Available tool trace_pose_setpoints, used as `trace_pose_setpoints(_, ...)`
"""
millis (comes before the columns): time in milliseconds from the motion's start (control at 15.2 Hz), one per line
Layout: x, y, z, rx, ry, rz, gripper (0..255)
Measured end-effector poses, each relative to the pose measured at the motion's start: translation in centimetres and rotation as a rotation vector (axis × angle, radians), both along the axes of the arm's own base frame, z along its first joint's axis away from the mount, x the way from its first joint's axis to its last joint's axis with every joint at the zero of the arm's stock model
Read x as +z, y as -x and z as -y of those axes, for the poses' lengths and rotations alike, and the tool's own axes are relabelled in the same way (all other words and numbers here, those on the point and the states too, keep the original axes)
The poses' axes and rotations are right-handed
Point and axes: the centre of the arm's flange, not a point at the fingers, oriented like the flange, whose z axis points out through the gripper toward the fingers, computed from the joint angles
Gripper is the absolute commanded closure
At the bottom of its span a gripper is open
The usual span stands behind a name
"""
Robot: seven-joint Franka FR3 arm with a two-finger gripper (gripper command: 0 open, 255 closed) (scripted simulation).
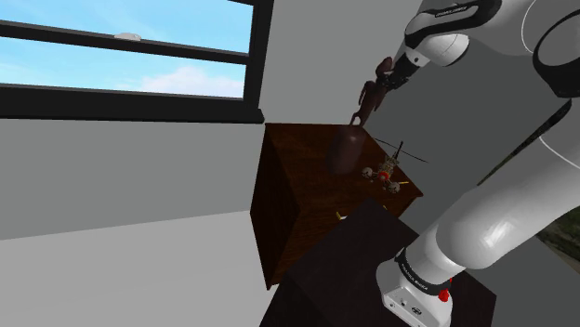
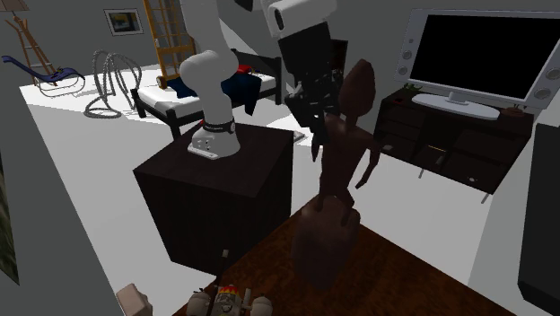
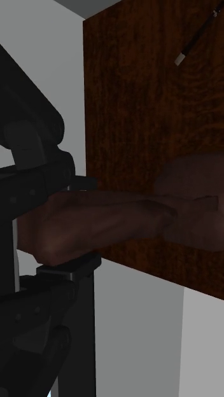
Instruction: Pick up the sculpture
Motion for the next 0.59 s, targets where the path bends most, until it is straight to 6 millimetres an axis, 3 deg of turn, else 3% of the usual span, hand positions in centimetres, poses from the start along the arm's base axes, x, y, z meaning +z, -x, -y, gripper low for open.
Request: trace_pose_setpoints(594, 4.8, 0.0, 0.1, 0.0, 0.0, 0.0, 255)
